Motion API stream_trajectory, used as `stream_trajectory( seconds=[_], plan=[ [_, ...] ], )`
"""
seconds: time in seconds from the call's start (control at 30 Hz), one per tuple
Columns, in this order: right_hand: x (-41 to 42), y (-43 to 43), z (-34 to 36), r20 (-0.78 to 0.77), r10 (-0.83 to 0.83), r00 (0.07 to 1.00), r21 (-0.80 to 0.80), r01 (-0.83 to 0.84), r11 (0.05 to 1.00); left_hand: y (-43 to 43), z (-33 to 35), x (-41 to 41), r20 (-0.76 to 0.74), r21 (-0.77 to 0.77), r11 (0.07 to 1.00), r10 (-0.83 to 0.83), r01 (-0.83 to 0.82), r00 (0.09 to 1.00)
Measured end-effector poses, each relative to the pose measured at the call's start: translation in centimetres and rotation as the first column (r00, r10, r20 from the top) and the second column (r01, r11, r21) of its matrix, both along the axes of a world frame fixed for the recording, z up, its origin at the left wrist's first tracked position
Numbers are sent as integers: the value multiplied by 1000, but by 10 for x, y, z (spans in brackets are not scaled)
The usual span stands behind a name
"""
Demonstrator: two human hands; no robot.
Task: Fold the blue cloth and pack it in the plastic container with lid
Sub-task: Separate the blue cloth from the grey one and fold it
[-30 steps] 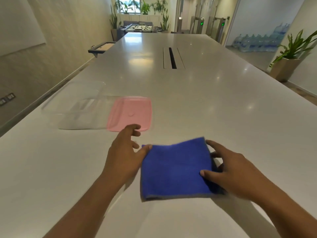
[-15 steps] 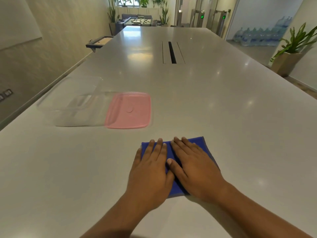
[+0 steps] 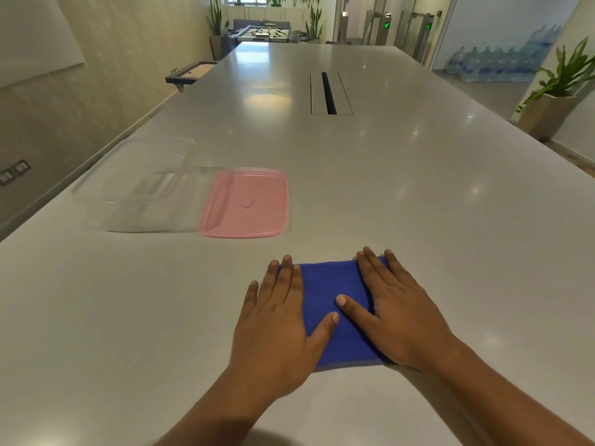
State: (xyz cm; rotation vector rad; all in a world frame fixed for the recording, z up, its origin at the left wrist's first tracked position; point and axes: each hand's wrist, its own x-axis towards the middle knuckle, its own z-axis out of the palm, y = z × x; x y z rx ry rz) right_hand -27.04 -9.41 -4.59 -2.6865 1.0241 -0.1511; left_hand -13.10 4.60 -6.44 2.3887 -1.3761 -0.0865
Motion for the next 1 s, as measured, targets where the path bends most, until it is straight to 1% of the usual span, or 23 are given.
stream_trajectory(
  seconds=[0.1,0.17,0.23,0.27,0.33,0.4,0.47,0.5,0.53,0.57,0.6,0.63,0.67,0.77,0.83,0.9,1.0],
  plan=[
    [0,0,-1,0,-2,1000,-6,2,1000,-2,4,2,-42,-40,993,111,-112,993],
    [1,1,-1,-2,0,1000,-8,0,1000,-2,7,9,-84,-21,980,194,-197,977],
    [1,0,-1,-6,-2,1000,-11,2,1000,-4,9,12,-132,24,979,205,-203,970],
    [0,0,-2,-7,-4,1000,-12,4,1000,-4,10,12,-172,18,982,188,-188,967],
    [0,0,-3,-7,-7,1000,-17,7,1000,-4,15,11,-328,-74,977,164,-199,930],
    [0,0,-3,-5,-8,1000,-21,8,1000,-3,21,12,-550,-227,932,118,-283,827],
    [1,1,-4,-4,-8,1000,-24,8,1000,-2,30,12,-721,-320,868,36,-380,692],
    [1,1,-4,-1,-9,1000,-24,9,1000,-2,34,13,-789,-326,840,11,-434,614],
    [1,1,-4,3,-11,1000,-21,11,1000,-1,37,14,-850,-296,824,3,-483,526],
    [1,2,-3,7,-12,1000,-17,12,1000,-1,40,13,-896,-239,829,12,-505,443],
    [1,2,-3,10,-13,1000,-11,13,1000,1,43,12,-921,-180,854,28,-488,389],
    [0,3,-2,15,-12,1000,-7,12,1000,2,45,10,-928,-144,885,35,-443,372],
    [-1,3,-1,19,-14,1000,1,14,1000,2,47,7,-925,-137,910,23,-391,378],
    [-7,3,2,44,-33,999,28,31,999,3,56,-3,-912,-201,928,-61,-313,406],
    [-7,8,7,107,-50,993,78,42,996,3,63,-5,-915,-248,918,-117,-309,385],
    [-4,13,13,234,-97,967,213,46,976,5,70,-3,-930,-280,900,-168,-334,326],
    [5,27,28,425,-243,872,441,35,897,10,81,2,-945,-323,840,-263,-437,193]
  ],
)
